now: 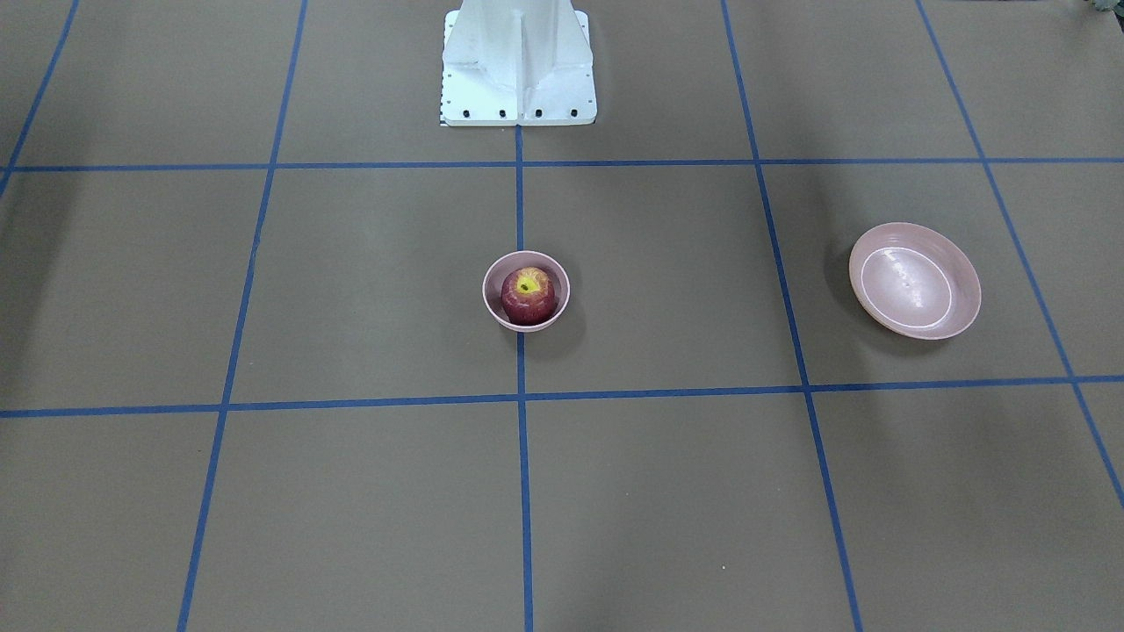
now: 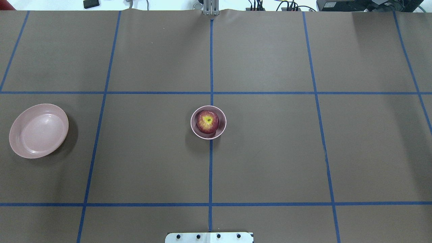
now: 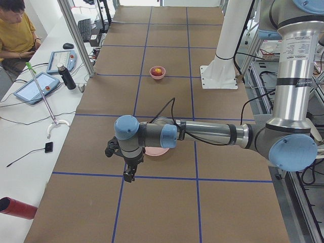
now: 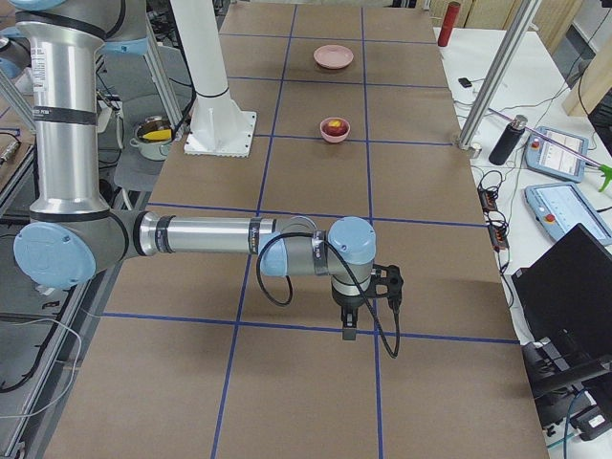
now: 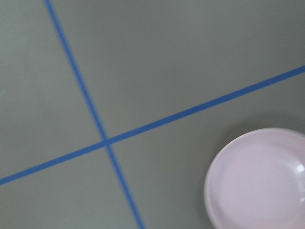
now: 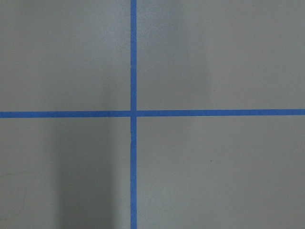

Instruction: Move apple from plate to bowl

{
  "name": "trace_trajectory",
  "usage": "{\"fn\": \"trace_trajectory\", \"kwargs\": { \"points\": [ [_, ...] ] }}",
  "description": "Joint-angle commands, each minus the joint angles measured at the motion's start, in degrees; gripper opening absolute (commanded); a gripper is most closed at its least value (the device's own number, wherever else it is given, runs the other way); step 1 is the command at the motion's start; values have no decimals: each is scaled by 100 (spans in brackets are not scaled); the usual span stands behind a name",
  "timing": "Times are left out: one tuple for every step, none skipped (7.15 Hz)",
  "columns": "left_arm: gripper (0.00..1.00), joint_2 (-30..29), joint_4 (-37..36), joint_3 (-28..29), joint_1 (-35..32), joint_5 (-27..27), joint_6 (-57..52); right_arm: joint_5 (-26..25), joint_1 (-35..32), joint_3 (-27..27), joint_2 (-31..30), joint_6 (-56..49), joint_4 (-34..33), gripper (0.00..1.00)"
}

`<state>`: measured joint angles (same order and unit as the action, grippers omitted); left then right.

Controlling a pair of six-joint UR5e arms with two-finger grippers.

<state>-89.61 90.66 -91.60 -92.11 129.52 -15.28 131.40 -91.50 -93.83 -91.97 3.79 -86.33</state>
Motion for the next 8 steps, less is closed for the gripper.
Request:
{"fn": "trace_trajectory", "kwargs": {
  "points": [
    [98,92,65,-34,-26,518,803,0,9,5,3,7,2,100],
    [98,93,48,-34,-79,539,798,0,18,5,3,7,2,100],
    [98,84,118,-34,-79,539,746,0,27,5,12,16,2,100],
    [98,84,127,-34,-79,522,746,-9,27,-4,12,16,2,100],
    [98,84,127,-130,-79,531,746,-18,44,5,12,16,2,100],
    [98,84,127,-183,-79,531,746,-18,53,5,3,16,2,100],
    [98,84,127,-175,-62,505,746,-9,53,5,3,7,2,100],
    [98,84,127,-183,-62,504,754,-9,62,5,3,7,2,100]
  ]
}}
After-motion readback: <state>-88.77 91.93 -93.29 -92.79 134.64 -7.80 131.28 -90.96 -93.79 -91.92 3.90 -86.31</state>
